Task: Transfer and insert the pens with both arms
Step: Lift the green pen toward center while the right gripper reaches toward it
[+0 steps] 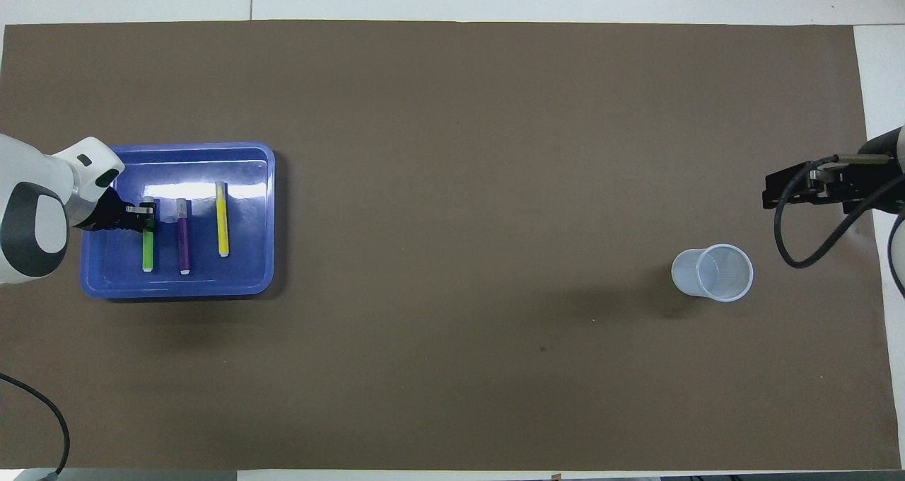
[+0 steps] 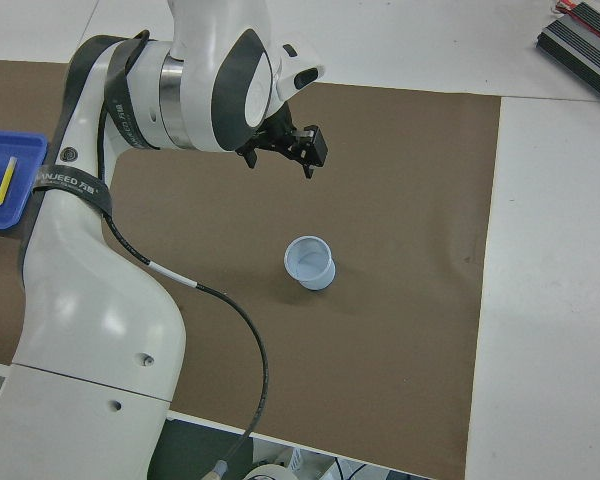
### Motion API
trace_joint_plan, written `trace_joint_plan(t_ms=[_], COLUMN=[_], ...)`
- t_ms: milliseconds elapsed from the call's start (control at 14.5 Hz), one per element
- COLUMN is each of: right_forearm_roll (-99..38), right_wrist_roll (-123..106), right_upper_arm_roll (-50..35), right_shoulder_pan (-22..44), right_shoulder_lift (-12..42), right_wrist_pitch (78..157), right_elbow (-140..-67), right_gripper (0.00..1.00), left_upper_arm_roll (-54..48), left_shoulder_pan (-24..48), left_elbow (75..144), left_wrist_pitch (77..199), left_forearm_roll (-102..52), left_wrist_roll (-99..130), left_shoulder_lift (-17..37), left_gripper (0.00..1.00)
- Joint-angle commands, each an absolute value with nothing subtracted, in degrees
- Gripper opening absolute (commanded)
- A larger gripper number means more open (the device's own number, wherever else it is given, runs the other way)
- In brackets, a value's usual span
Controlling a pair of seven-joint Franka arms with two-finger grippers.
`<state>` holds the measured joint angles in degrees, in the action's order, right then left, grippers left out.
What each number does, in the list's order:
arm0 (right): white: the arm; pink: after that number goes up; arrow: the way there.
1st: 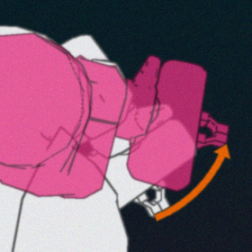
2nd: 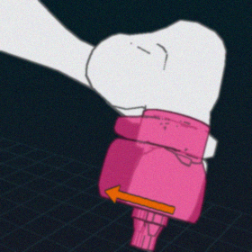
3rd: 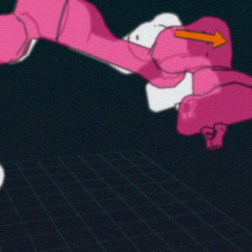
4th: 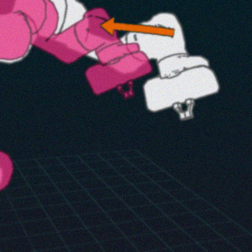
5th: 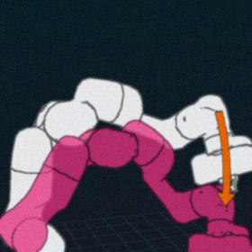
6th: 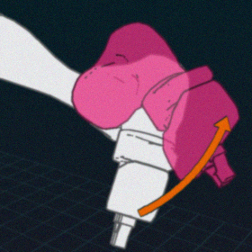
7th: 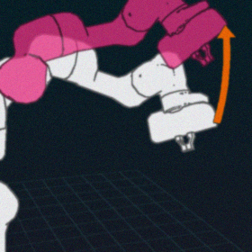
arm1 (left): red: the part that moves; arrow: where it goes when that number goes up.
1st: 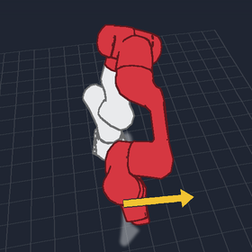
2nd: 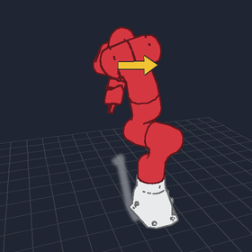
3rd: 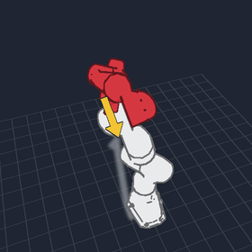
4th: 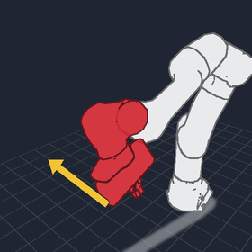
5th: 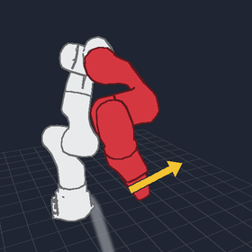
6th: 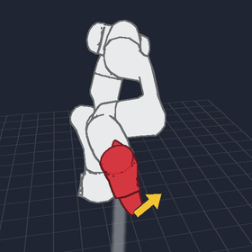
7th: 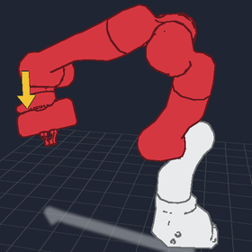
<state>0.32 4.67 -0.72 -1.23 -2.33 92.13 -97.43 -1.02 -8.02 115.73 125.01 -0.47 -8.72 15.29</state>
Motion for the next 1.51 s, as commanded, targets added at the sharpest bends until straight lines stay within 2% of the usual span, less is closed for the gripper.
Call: trace_joint_plan(t_ms=[0,344,619,1032,1445], right_forearm_roll=[0.6,0.6,0.6,0.6,0.6], right_wrist_roll=[3.5,3.5,3.5,3.5,3.5], right_upper_arm_roll=[-1.2,-1.2,-1.2,-1.2,-1.2], right_shoulder_pan=[-2.0,-2.1,-2.1,-2.1,-2.0], right_shoulder_lift=[-3.3,-3.3,-3.3,-3.3,-3.3], right_wrist_pitch=[91.5,91.5,91.5,91.5,91.3], right_elbow=[-98.2,-98.2,-98.2,-98.2,-98.2], right_gripper=[1.0,1.0,1.0,1.0,1.0], left_upper_arm_roll=[-1.1,-1.1,-1.4,-1.6,-1.8], left_shoulder_pan=[-7.2,-4.8,0.1,8.2,15.7], left_elbow=[109.2,100.6,93.0,93.9,95.4], left_wrist_pitch=[116.8,104.4,91.7,84.5,89.5], left_forearm_roll=[-0.5,-0.8,-4.3,-18.7,-36.5], left_wrist_roll=[-8.5,-2.7,12.4,49.4,84.1], left_shoulder_lift=[15.6,14.9,13.5,5.0,2.4], left_gripper=[0.0,0.0,0.0,0.0,0.0])
